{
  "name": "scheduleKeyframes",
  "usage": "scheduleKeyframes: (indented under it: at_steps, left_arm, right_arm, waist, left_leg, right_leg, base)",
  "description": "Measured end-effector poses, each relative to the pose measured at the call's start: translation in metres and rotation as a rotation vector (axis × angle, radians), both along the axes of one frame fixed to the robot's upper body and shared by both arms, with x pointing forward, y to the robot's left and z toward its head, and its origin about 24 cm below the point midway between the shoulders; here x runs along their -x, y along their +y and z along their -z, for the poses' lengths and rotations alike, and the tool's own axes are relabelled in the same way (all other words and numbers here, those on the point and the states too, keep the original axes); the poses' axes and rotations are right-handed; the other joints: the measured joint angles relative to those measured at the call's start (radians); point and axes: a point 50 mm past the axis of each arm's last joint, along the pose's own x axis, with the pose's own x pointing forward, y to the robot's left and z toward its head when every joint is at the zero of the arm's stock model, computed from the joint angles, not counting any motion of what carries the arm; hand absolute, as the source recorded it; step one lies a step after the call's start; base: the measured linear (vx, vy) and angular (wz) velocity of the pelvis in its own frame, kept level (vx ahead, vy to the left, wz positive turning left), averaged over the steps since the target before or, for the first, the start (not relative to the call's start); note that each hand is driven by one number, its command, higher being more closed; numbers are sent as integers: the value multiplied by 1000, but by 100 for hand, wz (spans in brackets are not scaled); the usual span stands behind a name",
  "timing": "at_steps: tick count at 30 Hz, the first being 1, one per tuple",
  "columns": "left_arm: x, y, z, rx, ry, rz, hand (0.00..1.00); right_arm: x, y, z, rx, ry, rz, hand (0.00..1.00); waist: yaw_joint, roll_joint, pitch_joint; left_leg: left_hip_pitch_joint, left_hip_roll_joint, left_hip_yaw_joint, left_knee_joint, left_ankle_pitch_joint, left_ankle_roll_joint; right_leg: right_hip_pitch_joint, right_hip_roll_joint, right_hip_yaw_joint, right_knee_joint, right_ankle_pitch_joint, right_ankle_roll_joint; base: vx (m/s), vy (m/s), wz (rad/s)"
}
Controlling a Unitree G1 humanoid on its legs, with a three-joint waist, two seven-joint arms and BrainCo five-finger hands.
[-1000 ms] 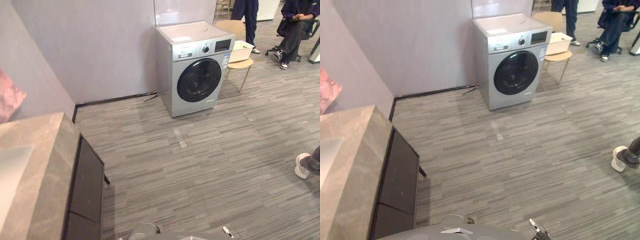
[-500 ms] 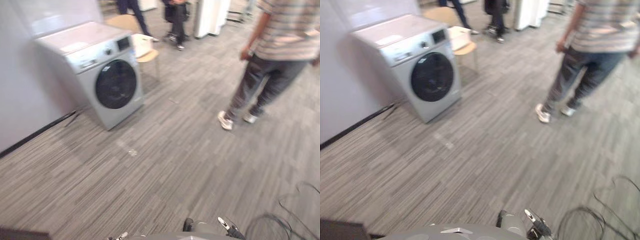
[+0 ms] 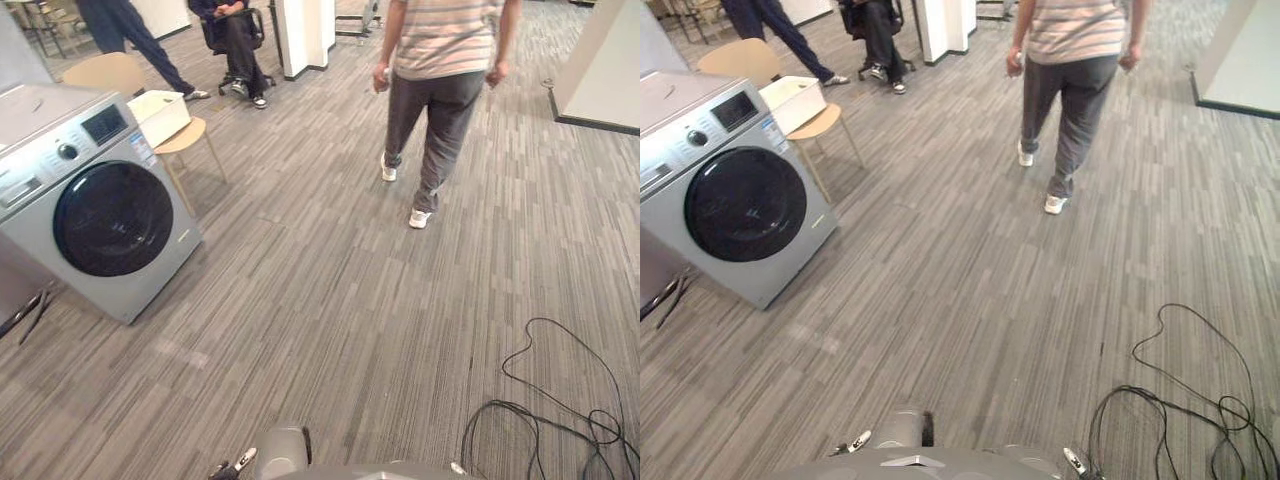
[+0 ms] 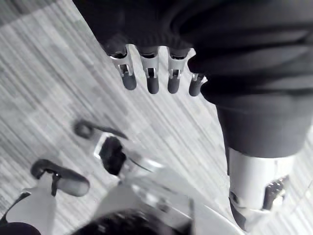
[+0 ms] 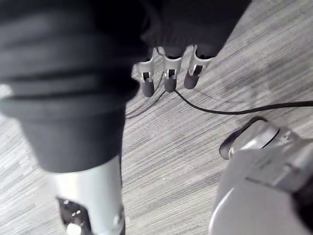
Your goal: Organize washtable
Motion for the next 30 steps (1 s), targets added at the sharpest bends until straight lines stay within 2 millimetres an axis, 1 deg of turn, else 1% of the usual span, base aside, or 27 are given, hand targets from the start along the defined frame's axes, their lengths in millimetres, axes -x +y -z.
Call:
scheduleKeyframes:
  at_steps: [2, 3, 4, 5, 6, 7, 8, 9, 10, 11, 12, 14, 15, 16, 18, 19, 20, 21, 22, 23, 24, 25, 26, 27, 28, 29, 30]
  left_arm:
    - [10, -2, 1, 5, 18, -32, 0]
    - [12, -2, 1, 4, 17, -41, 0]
    - [19, 0, 0, -1, 32, -62, 0]
    - [28, 4, 0, -8, 55, -90, 0]
    - [31, 4, 0, -9, 62, -104, 0]
    - [34, 7, 1, -10, 79, -115, 0]
    - [26, 9, 0, -17, 69, -84, 0]
    - [23, 12, 0, -22, 64, -66, 0]
    - [15, 16, -1, -35, 55, -21, 0]
    - [12, 18, -2, -42, 52, 5, 0]
    - [2, 19, -3, -48, 32, 32, 0]
    - [-24, 18, -5, -56, -33, 45, 0]
    - [-47, 15, -9, -54, -89, 63, 0]
    - [-55, 12, -10, -52, -107, 75, 0]
    - [-73, 1, -12, -39, -154, 109, 0]
    - [-81, -9, -14, -19, -182, 115, 0]
    - [-76, -22, -11, 14, -182, 93, 0]
    - [-70, -25, -9, 24, -167, 86, 0]
    - [-67, -29, -8, 34, -163, 78, 0]
    - [-66, -27, -8, 32, -160, 66, 0]
    - [-62, -27, -7, 42, -153, 15, 0]
    - [-56, -26, -6, 44, -140, -8, 0]
    - [-54, -25, -5, 45, -134, -9, 0]
    - [-51, -21, -5, 43, -132, -19, 0]
    - [-51, -16, -6, 28, -136, -17, 0]
    - [-50, -4, -9, -9, -153, -18, 0]
    - [-49, 6, -10, -38, -150, 1, 0]
  right_arm:
    - [-7, 2, 0, 0, -10, -39, 0]
    - [-9, 2, -1, 3, -14, -57, 0]
    - [-12, 5, 0, -5, -21, -57, 0]
    - [-12, 9, 0, -13, -27, -51, 0]
    - [-13, 10, 0, -15, -31, -50, 0]
    - [-19, 12, -1, -14, -57, -57, 0]
    - [-23, 18, -1, -28, -72, -59, 0]
    - [-24, 17, -1, -29, -81, -57, 0]
    - [-24, 16, -1, -25, -84, -58, 0]
    - [-23, 15, -1, -24, -79, -62, 0]
    - [-21, 16, -1, -26, -82, -55, 0]
    - [-24, 17, -2, -21, -101, -54, 0]
    - [-22, 16, -3, -15, -107, -33, 0]
    - [-19, 14, -3, -10, -102, -28, 0]
    - [-6, 14, -2, -10, -70, -21, 0]
    - [6, 17, 0, -19, -41, 4, 0]
    - [18, 11, -1, -4, -6, 16, 0]
    - [21, 8, -1, 1, 1, 20, 0]
    - [26, 8, -1, -8, 22, 20, 0]
    - [24, 4, -2, 4, 16, 22, 0]
    - [15, -5, -4, 31, -8, 2, 0]
    - [5, -6, -6, 39, -34, -8, 0]
    - [-4, -5, -6, 40, -60, -10, 0]
    - [-9, -6, -7, 46, -62, -42, 0]
    - [-12, -4, -7, 41, -64, -54, 0]
    - [-23, 2, -6, 28, -81, -95, 0]
    - [-40, 8, -7, 18, -119, -131, 0]
  waist:
    - [7, 0, -1]
    - [19, -1, -2]
    - [32, -23, -15]
    - [39, -56, -43]
    - [49, -62, -45]
    - [53, -67, -42]
    - [47, -76, -38]
    - [42, -78, -35]
    - [22, -84, -23]
    - [12, -80, -19]
    - [-1, -70, -14]
    - [-16, -65, -13]
    - [-20, -66, -9]
    - [-20, -64, -8]
    - [-29, -65, -8]
    - [-43, -65, -9]
    - [-77, -16, -34]
    - [-83, 0, -45]
    - [-98, 14, -50]
    - [-95, 25, -50]
    - [-88, 51, -44]
    - [-75, 58, -37]
    - [-60, 50, -23]
    - [-45, 57, -16]
    - [-36, 44, -7]
    - [-18, 11, -1]
    - [0, -8, 1]
  left_leg:
    - [-20, -19, -10, -311, 80, -10]
    - [-20, -27, -18, -392, 138, -10]
    - [-29, -51, -15, -370, 225, 0]
    - [-36, -86, 9, -333, 248, 23]
    - [-33, -95, 22, -318, 254, 41]
    - [0, -118, 37, -296, 209, 71]
    - [51, -142, 37, -296, 159, 89]
    - [85, -155, 34, -304, 139, 96]
    - [163, -173, 15, -317, 105, 111]
    - [200, -175, 4, -324, 90, 118]
    - [282, -171, -14, -363, 81, 122]
    - [390, -153, -28, -446, 55, 122]
    - [453, -136, -35, -474, 7, 113]
    - [478, -130, -38, -476, -13, 110]
    - [558, -117, -44, -500, -79, 107]
    - [596, -120, -63, -501, -121, 97]
    - [647, -74, -79, -523, -161, 67]
    - [660, -67, -88, -511, -166, 62]
    - [612, -39, -113, -305, -176, 26]
    - [576, -19, -118, -176, -162, -1]
    - [471, 1, -126, 85, 5, -51]
    - [395, 2, -127, 242, 210, -77]
    - [336, 5, -120, 371, 261, -94]
    - [254, 12, -104, 495, 217, -58]
    - [216, 10, -86, 526, 187, -44]
    - [130, 5, -51, 526, 127, -22]
    - [38, -2, -19, 450, 73, -7]
  right_leg:
    - [68, -8, 21, -56, -30, 29]
    - [91, -17, 28, -62, -56, 39]
    - [109, -51, 39, -58, -91, 62]
    - [114, -95, 44, -36, -108, 96]
    - [107, -110, 41, 16, -114, 108]
    - [51, -140, 35, 202, -115, 128]
    - [-43, -166, 22, 457, -44, 158]
    - [-90, -177, 13, 588, 34, 152]
    - [-155, -207, -13, 790, 103, 157]
    - [-183, -212, -29, 853, 100, 154]
    - [-244, -225, -64, 913, 87, 135]
    - [-358, -220, -110, 889, 54, 123]
    - [-445, -217, -155, 771, 39, 120]
    - [-461, -215, -180, 676, 40, 122]
    - [-449, -204, -255, 284, 89, 146]
    - [-459, -199, -261, 107, 128, 142]
    - [-499, -173, -261, 122, 132, 119]
    - [-502, -164, -267, 134, 129, 110]
    - [-472, -118, -257, 148, 237, 21]
    - [-449, -104, -248, 152, 257, 11]
    - [-420, -70, -242, 193, 191, 0]
    - [-374, -49, -215, 183, 156, -5]
    - [-315, -26, -187, 164, 122, -9]
    - [-212, -5, -158, 123, 90, -15]
    - [-158, -2, -136, 100, 80, -13]
    - [-70, -3, -96, 48, 74, -19]
    - [11, -10, -62, -9, 69, -19]
  base:
    - [-67, 103, -24]
    - [361, 75, -25]
    - [712, 56, -30]
    - [733, 33, -29]
    - [693, 57, -18]
    - [557, 98, 2]
    - [486, 119, 17]
    - [375, 102, 41]
    - [230, 59, 40]
    - [193, 77, 47]
    - [52, 78, 24]
    - [-117, 78, 10]
    - [-244, 65, 2]
    - [-278, 71, 2]
    - [206, -87, 20]
    - [841, -390, 57]
    - [838, -345, 55]
    - [987, -421, 61]
    - [730, -300, 33]
    - [755, -474, -2]
    - [409, -391, -48]
    - [355, -400, -72]
    - [258, -322, -60]
    - [188, -240, -47]
    - [99, -205, -49]
    - [-45, -148, -67]
    - [-110, -122, -78]
